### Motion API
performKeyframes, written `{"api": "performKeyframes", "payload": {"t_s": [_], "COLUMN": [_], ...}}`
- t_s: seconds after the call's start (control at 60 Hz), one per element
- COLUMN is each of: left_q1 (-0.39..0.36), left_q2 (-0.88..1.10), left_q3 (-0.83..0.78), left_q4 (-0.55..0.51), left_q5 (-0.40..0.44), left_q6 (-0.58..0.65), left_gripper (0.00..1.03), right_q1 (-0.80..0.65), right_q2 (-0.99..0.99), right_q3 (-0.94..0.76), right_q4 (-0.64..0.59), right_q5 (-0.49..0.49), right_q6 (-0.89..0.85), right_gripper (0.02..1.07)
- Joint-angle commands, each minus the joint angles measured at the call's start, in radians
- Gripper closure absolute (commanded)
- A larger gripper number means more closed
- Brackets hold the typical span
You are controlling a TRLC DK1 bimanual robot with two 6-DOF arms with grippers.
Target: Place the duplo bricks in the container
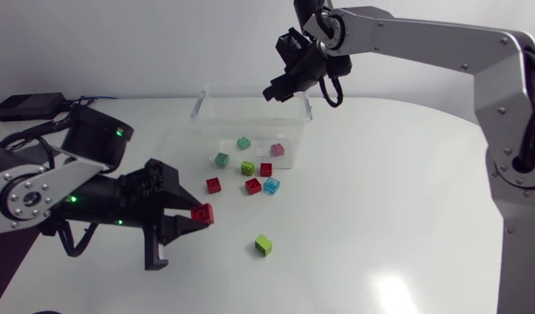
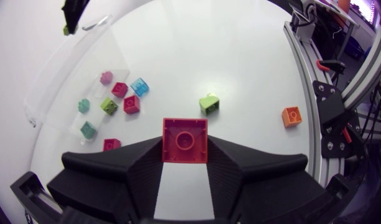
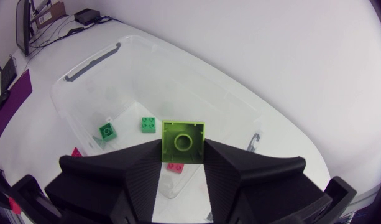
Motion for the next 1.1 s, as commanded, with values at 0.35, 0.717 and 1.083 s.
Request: {"api": "performKeyframes", "payload": {"t_s": [0.35, 0.717, 1.083], "left_q1": [0.137, 0.106, 0.083], "left_q2": [0.068, 0.291, 0.610], "left_q3": [0.260, 0.462, 0.737], "left_q4": [0.178, 0.298, 0.379], "left_q5": [0.050, 0.038, -0.055], "left_q6": [-0.175, -0.281, -0.334], "left_gripper": [0.82, 0.82, 0.82], "right_q1": [-0.027, -0.013, 0.109], "right_q2": [0.106, -0.207, -0.517], "right_q3": [0.148, -0.190, -0.691], "right_q4": [-0.082, -0.041, 0.005], "right_q5": [-0.003, -0.010, -0.007], "right_q6": [-0.020, -0.032, -0.043], "right_gripper": [0.07, 0.07, 0.07]}}
